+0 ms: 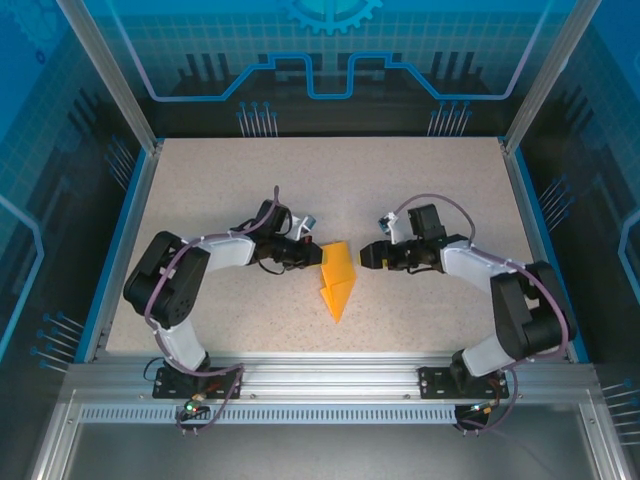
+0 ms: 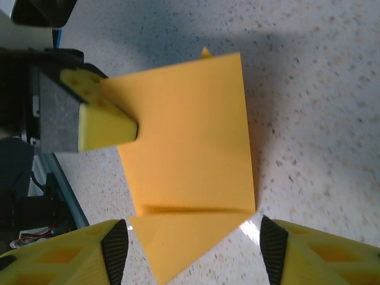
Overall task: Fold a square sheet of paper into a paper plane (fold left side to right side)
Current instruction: Fold the wing for the fifth time at the center of the table.
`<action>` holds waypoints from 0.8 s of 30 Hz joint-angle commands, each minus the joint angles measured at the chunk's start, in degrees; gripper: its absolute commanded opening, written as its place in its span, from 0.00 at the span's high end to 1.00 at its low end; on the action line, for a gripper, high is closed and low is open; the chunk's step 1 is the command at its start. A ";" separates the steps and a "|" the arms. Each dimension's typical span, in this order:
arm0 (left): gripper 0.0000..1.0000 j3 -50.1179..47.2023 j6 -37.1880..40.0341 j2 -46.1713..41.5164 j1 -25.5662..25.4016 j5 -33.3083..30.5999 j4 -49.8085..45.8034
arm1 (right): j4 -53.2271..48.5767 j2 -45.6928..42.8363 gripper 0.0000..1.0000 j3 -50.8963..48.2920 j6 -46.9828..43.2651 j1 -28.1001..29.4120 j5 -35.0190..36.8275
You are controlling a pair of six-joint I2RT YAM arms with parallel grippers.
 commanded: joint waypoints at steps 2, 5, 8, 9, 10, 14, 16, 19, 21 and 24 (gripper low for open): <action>0.98 -1.67 4.06 -2.08 0.20 3.94 1.75 | 4.32 5.65 0.38 3.20 -2.13 -0.76 -4.70; 0.98 -1.92 4.15 -1.90 0.27 4.67 2.37 | 5.37 9.62 0.38 4.74 -2.37 -0.67 -6.34; 0.99 -1.96 4.08 -1.55 0.24 5.25 3.02 | 5.34 12.74 0.38 6.40 -2.91 -0.21 -6.98; 0.99 -1.94 4.07 -1.49 0.20 5.28 3.08 | 5.34 13.55 0.38 6.54 -3.10 0.01 -7.13; 0.99 -2.03 4.16 -1.42 0.22 5.35 3.14 | 5.45 14.43 0.38 6.60 -3.22 0.29 -7.32; 0.99 -1.95 4.20 -1.07 0.20 5.70 3.34 | 6.25 17.33 0.38 8.79 -2.81 1.01 -8.92; 0.99 -1.87 4.25 -0.77 0.26 5.72 3.32 | 6.65 18.29 0.38 9.15 -2.43 1.43 -9.71; 1.00 -1.66 4.25 -0.24 0.20 5.61 3.23 | 6.92 18.84 0.41 9.47 -2.29 1.89 -10.75; 1.00 -1.43 4.24 0.15 0.21 5.51 3.15 | 6.84 18.90 0.46 9.57 -2.36 1.89 -11.70; 1.00 -1.10 4.51 0.74 0.22 5.05 2.66 | 5.43 17.81 0.53 9.56 -3.23 1.90 -11.33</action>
